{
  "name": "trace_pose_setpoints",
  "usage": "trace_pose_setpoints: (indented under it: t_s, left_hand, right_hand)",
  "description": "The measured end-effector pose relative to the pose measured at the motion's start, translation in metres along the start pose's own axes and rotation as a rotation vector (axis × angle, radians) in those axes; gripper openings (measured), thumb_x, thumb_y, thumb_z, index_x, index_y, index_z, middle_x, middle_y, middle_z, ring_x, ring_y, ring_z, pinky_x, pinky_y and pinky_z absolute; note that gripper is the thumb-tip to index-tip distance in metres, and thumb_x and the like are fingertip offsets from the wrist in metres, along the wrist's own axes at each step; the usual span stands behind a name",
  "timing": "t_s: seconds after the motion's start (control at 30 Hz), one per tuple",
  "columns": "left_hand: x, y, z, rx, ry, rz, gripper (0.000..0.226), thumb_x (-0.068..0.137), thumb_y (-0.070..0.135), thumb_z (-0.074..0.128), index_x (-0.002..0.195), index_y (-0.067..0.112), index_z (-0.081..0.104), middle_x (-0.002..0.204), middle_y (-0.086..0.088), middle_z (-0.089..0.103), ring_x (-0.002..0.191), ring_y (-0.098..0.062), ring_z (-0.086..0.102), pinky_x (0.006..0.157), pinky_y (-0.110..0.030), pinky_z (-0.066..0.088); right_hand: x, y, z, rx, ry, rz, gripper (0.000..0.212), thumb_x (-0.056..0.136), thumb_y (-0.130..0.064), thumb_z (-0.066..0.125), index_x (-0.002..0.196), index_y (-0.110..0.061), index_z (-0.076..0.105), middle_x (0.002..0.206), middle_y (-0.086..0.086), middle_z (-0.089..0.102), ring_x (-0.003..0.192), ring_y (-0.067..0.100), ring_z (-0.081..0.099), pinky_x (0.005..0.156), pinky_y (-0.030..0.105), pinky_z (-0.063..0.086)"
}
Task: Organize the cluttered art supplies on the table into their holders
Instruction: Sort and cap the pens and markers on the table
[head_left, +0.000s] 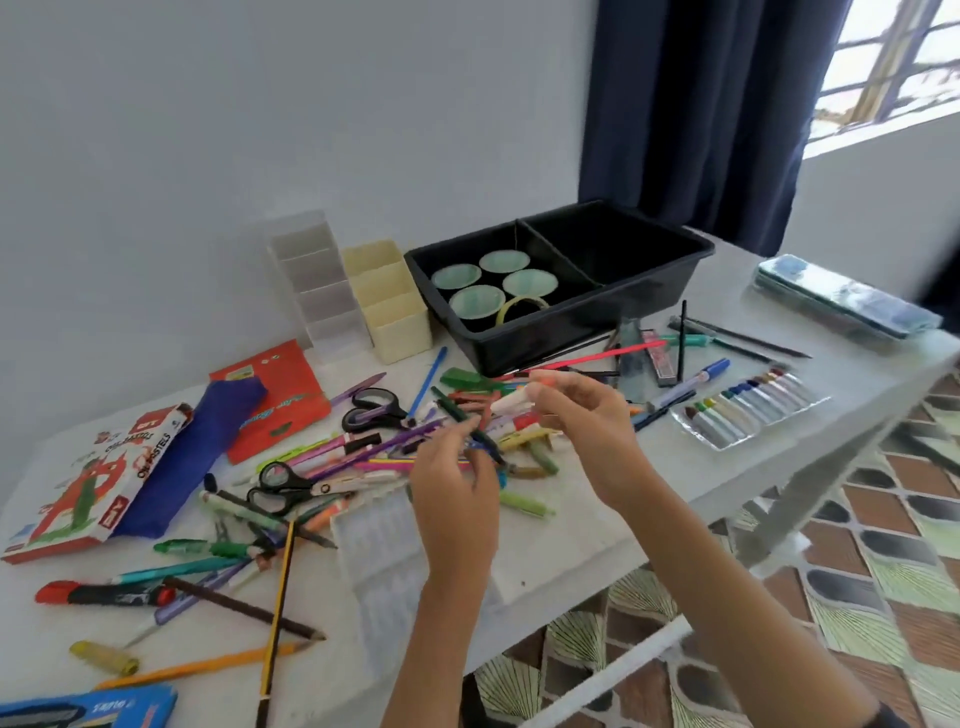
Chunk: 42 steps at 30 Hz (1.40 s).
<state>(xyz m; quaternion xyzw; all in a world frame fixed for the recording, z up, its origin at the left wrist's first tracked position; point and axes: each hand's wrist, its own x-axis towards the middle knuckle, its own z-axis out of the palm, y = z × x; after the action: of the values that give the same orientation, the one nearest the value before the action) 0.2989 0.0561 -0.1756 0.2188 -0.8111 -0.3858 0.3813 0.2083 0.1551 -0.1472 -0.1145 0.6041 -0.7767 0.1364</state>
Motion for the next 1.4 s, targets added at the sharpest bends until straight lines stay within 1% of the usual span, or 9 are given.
trace_pose_setpoints:
  t_s: [0.1,0.23,0.4,0.7,0.87,1.07,1.13,1.27,1.4]
  left_hand:
    - [-0.006,0.023,0.038,-0.015,-0.036,-0.003,0.027,0.088,0.004,0.051,0.11,0.009,0.065,0.108,-0.001,0.064,0.104,-0.02,0.057,0.088,-0.043,0.05]
    - [-0.015,0.049,0.083,-0.071,-0.065,-0.113,0.026,0.089,0.004,0.051,0.108,0.012,0.066,0.107,0.001,0.065,0.104,-0.013,0.057,0.091,-0.028,0.047]
    - [-0.034,0.086,0.148,-0.161,-0.114,-0.268,0.025,0.09,0.005,0.051,0.108,0.013,0.066,0.103,0.004,0.066,0.097,-0.007,0.058,0.074,-0.002,0.041]
    - [-0.063,0.106,0.215,-0.168,-0.1,-0.478,0.024,0.091,0.015,0.058,0.114,0.008,0.062,0.104,-0.002,0.064,0.091,-0.008,0.058,0.065,0.001,0.04]
    - [-0.064,0.107,0.23,-0.105,-0.077,-0.467,0.032,0.083,0.016,0.069,0.112,0.005,0.062,0.092,-0.004,0.065,0.077,-0.008,0.058,0.061,-0.004,0.045]
    - [-0.065,0.104,0.228,-0.079,-0.021,-0.492,0.027,0.082,0.008,0.069,0.109,0.004,0.066,0.085,-0.002,0.066,0.073,-0.005,0.06,0.058,-0.006,0.047]
    - [-0.066,0.101,0.222,-0.081,0.008,-0.5,0.026,0.082,0.008,0.069,0.108,0.004,0.067,0.087,-0.003,0.067,0.074,-0.004,0.06,0.059,-0.004,0.046]
    - [-0.068,0.096,0.21,-0.099,0.044,-0.511,0.025,0.081,0.006,0.07,0.106,0.006,0.067,0.089,-0.001,0.067,0.075,0.0,0.06,0.061,-0.002,0.045]
    - [-0.071,0.094,0.207,-0.098,0.039,-0.504,0.023,0.082,0.007,0.069,0.105,0.005,0.068,0.087,0.001,0.067,0.075,0.0,0.06,0.064,-0.005,0.047]
  right_hand:
    - [0.011,-0.008,-0.05,0.115,0.059,0.028,0.01,0.089,-0.01,0.06,0.094,-0.009,0.069,0.076,0.006,0.066,0.073,0.016,0.063,0.071,0.023,0.054]
    - [0.025,-0.013,-0.105,0.047,0.09,0.051,0.018,0.091,-0.012,0.059,0.107,-0.009,0.067,0.085,0.008,0.066,0.074,0.013,0.065,0.073,0.021,0.054]
    - [0.043,-0.025,-0.18,-0.091,0.085,0.097,0.024,0.088,-0.015,0.064,0.111,-0.009,0.064,0.082,0.009,0.065,0.068,0.011,0.062,0.067,0.018,0.053]
    - [0.068,-0.025,-0.239,-0.382,-0.123,0.1,0.023,0.085,-0.016,0.067,0.106,-0.011,0.064,0.075,0.006,0.07,0.066,0.01,0.064,0.072,0.026,0.056]
    - [0.074,-0.016,-0.244,-0.454,-0.178,0.028,0.025,0.078,-0.022,0.075,0.099,-0.014,0.065,0.072,0.006,0.07,0.066,0.019,0.065,0.068,0.034,0.055]
    - [0.08,-0.006,-0.237,-0.616,-0.235,-0.052,0.026,0.079,-0.028,0.073,0.102,-0.021,0.063,0.075,0.004,0.069,0.073,0.024,0.065,0.068,0.036,0.054]
    - [0.081,-0.002,-0.232,-0.658,-0.274,-0.069,0.026,0.078,-0.028,0.074,0.1,-0.022,0.064,0.076,0.001,0.07,0.072,0.022,0.064,0.068,0.033,0.053]
    - [0.077,0.004,-0.224,-0.684,-0.38,-0.141,0.028,0.076,-0.024,0.075,0.102,-0.019,0.066,0.08,-0.006,0.068,0.071,0.005,0.06,0.066,0.012,0.047]
    - [0.078,0.015,-0.216,-0.7,-0.386,-0.173,0.024,0.076,-0.023,0.076,0.099,-0.018,0.069,0.086,-0.005,0.068,0.076,0.015,0.061,0.068,0.021,0.05]
